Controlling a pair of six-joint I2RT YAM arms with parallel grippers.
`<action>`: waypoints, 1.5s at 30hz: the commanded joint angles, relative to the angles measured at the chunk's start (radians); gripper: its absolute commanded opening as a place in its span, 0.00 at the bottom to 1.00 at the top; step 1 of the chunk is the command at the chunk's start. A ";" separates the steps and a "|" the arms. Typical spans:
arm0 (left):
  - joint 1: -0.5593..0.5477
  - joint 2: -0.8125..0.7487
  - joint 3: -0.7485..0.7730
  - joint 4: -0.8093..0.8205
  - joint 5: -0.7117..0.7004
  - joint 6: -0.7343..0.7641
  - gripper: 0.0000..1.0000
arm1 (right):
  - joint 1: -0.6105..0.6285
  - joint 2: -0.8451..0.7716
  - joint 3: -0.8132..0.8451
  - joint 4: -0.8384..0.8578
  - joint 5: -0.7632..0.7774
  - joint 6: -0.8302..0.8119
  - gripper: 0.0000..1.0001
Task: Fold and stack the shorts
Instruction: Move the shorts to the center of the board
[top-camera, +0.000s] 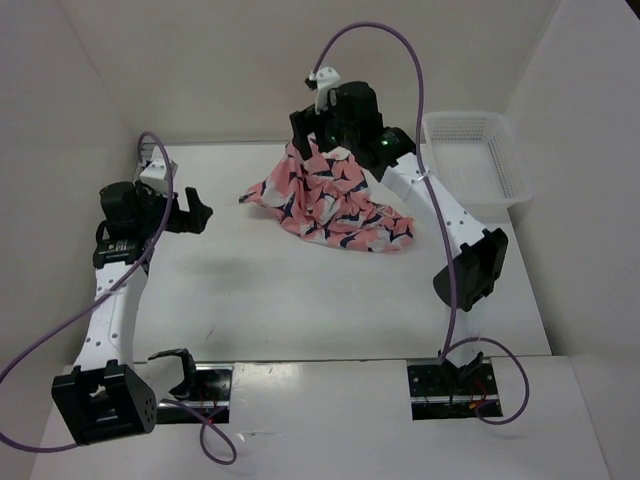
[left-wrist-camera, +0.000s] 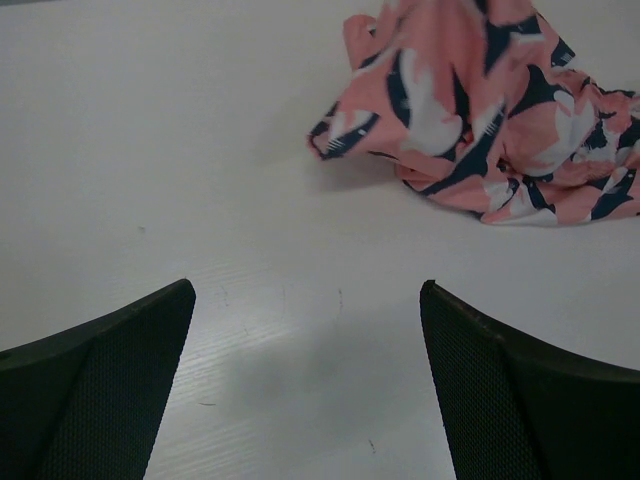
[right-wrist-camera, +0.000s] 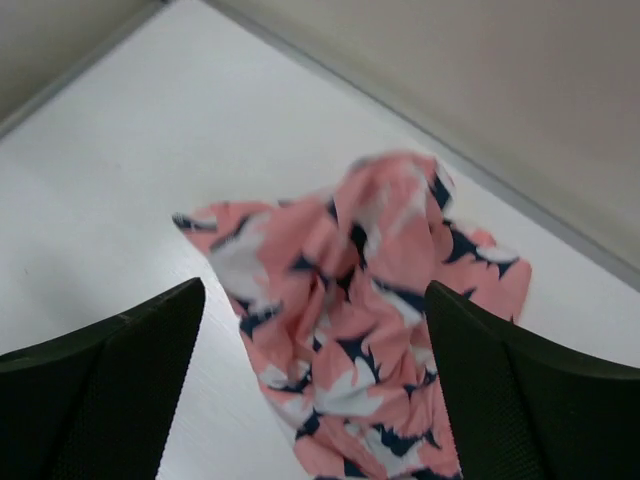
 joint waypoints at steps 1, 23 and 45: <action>-0.025 0.048 -0.014 -0.007 0.078 0.004 1.00 | -0.048 -0.152 -0.129 0.000 0.043 0.006 0.91; -0.346 0.663 0.092 0.491 -0.271 0.004 1.00 | -0.165 0.029 -0.734 0.419 0.143 -0.357 0.99; -0.391 0.611 -0.063 0.270 -0.210 0.004 0.00 | -0.130 -0.145 -0.887 0.223 0.048 -0.524 0.00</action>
